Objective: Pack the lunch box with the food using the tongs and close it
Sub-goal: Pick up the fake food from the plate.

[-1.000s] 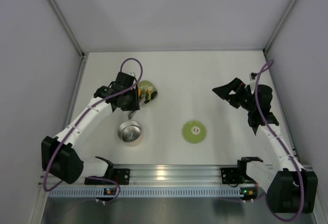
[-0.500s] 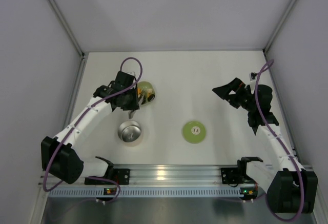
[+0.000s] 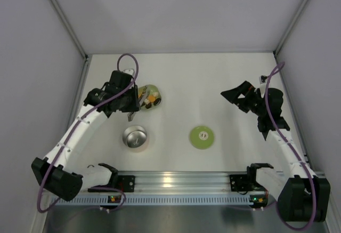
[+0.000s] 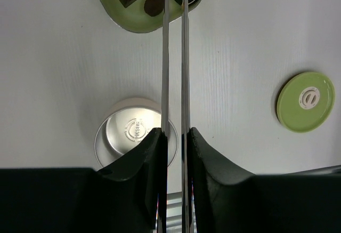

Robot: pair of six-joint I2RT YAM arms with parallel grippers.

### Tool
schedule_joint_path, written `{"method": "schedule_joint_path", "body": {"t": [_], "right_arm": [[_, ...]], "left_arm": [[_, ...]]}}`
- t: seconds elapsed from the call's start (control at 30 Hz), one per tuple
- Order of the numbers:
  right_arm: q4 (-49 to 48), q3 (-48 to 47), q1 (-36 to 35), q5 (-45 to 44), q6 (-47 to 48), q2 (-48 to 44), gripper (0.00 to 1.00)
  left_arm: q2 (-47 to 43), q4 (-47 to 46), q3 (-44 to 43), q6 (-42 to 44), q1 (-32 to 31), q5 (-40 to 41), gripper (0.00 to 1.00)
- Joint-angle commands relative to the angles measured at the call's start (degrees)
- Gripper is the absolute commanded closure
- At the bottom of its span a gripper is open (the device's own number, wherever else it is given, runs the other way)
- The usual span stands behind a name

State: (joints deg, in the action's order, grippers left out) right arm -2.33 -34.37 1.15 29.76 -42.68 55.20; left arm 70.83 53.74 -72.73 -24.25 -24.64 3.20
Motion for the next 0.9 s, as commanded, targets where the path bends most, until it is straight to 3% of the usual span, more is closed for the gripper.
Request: {"method": "schedule_joint_path", "body": {"t": [0.0,0.5,0.87], "right_arm": [[-4.2,-0.9,-0.4,0.3,0.1,-0.1,0.01],[-2.2,-0.2,-4.2,-0.4,1.8,-1.2,0.01],[-0.7,1.7,-6.7,-1.2,3.4,-2.4,0.01]], "left_arm": [[-4.6,6.1,-2.2,1.2,-0.1,1.5,0.79],[-21.6,19.1,3.4,0.2,-0.1,-1.3,0.79],[-27.7,25.4,4.6,-4.5,-0.1,-0.8,0.80]]}}
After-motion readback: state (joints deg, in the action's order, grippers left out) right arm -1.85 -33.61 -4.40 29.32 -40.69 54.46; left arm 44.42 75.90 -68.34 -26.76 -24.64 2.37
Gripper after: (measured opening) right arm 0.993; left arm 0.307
